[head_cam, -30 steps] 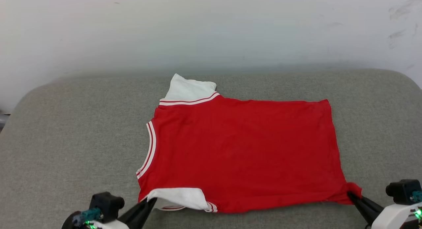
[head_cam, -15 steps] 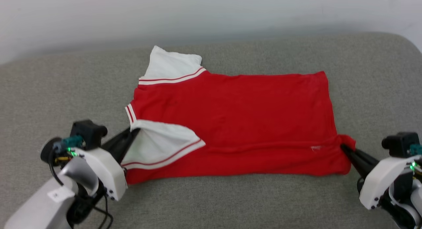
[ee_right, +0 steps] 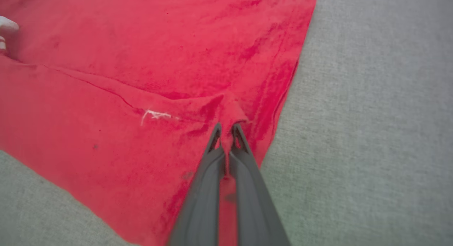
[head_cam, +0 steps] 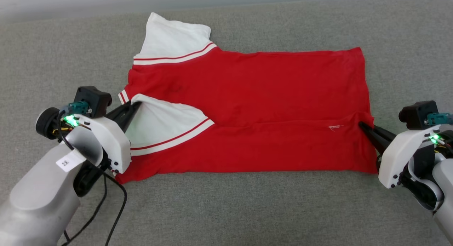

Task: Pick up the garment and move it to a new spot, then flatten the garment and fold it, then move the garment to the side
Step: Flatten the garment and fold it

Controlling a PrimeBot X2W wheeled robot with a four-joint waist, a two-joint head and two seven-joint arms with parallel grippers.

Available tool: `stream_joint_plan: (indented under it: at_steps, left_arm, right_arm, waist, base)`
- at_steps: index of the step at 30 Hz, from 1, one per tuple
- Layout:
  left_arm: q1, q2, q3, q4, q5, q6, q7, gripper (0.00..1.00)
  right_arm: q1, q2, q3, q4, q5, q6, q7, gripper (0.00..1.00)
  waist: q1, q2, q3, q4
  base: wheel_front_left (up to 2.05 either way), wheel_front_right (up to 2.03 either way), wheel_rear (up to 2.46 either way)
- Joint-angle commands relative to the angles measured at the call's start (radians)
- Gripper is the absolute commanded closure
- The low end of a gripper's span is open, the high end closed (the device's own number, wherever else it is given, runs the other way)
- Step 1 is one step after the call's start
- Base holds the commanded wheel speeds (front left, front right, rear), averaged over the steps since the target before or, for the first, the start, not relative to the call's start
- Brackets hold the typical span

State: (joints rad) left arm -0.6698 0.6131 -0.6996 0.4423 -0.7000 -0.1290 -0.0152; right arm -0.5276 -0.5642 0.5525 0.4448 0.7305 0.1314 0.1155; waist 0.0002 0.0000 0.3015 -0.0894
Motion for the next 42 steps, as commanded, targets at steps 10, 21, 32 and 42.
stream_joint_plan:
  at_steps: [10,21,32,42]
  left_arm:
    - [-0.057,-0.027,-0.173,0.138,-0.124,-0.001,0.005,1.00]
    - [-0.104,-0.017,-0.238,0.200,-0.230,-0.001,-0.070,0.00]
    - [-0.173,0.090,-0.288,0.073,-0.461,-0.002,0.289,0.00]
    - [-0.218,0.090,-0.362,0.054,-0.565,-0.002,0.641,0.00]
  right_arm:
    - [-0.053,0.036,0.076,0.104,0.010,-0.001,0.023,1.00]
    - [-0.037,0.018,0.048,0.115,-0.012,-0.001,-0.091,0.00]
    - [0.037,0.015,-0.006,0.055,-0.033,-0.001,-0.100,0.00]
    - [0.056,0.042,-0.024,0.030,-0.056,-0.001,-0.074,0.00]
  waist:
    - [-0.0002,0.0000,0.026,0.004]
    - [-0.0002,0.0000,-0.059,0.024]
    - [-0.0002,0.0000,-0.140,0.059]
    - [-0.0002,0.0000,-0.151,0.057]
  base:
    - [0.00,0.00,0.00]
    - [0.00,0.00,0.00]
    - [0.00,0.00,0.00]
    - [0.00,0.00,0.00]
